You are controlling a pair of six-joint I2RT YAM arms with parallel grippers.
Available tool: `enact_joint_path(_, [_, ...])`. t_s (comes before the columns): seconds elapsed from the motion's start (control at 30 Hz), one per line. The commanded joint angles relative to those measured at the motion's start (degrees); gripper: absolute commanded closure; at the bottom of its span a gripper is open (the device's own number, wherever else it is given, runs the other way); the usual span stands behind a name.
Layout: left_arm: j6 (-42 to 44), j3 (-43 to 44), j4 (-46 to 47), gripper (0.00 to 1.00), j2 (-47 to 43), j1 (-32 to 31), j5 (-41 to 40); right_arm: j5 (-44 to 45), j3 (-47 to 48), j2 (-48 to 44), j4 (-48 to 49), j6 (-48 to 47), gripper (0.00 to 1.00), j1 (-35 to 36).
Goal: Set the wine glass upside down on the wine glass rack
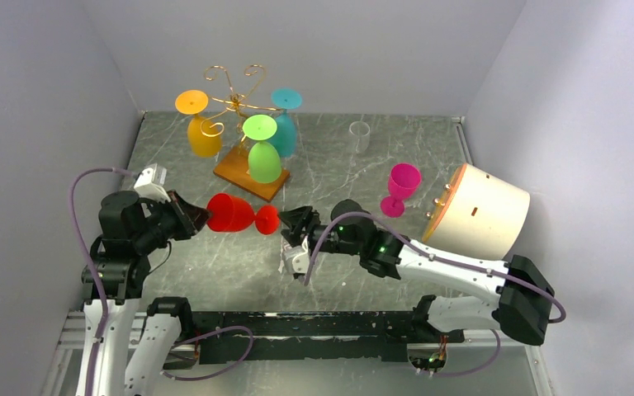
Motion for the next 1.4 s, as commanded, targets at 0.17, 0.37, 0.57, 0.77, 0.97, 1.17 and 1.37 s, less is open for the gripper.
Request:
enact_joint_path(0.17, [3.95, 3.72, -1.16, 0.93, -0.05, -0.35, 12.11, 6.73, -5.02, 2.10, -0.08, -14.28, 0.44, 1.96])
enact_joint_path(0.37, [4.68, 3.81, -1.94, 0.93, 0.98, -0.35, 15.17, 8.62, -6.43, 2.02, 3.36, -16.55, 0.50, 2.35])
enact_joint_path(0.57, [5.38, 4.00, -2.83, 0.93, 1.90, -0.35, 15.65, 9.64, -6.82, 2.03, 4.55, -17.72, 0.71, 2.95])
enact_joint_path(0.77, [4.53, 4.14, -1.75, 0.93, 1.53, -0.35, 13.14, 9.40, -7.18, 0.76, 3.79, -16.50, 1.00, 3.58])
enact_joint_path(0.97, [1.86, 4.36, 1.00, 0.72, -0.23, -0.35, 8.51, 7.03, -6.63, 0.10, 3.06, -11.38, 1.00, 3.79])
enact_joint_path(1.17, [1.79, 4.66, 4.45, 0.48, -2.57, -0.35, 4.46, 3.88, -6.08, -0.46, 2.57, -3.62, 1.00, 3.89])
enact_joint_path(1.37, [2.11, 5.63, 6.86, 0.34, -4.68, -0.35, 2.66, -0.36, -8.41, -1.07, 6.43, 5.37, 1.00, 3.84])
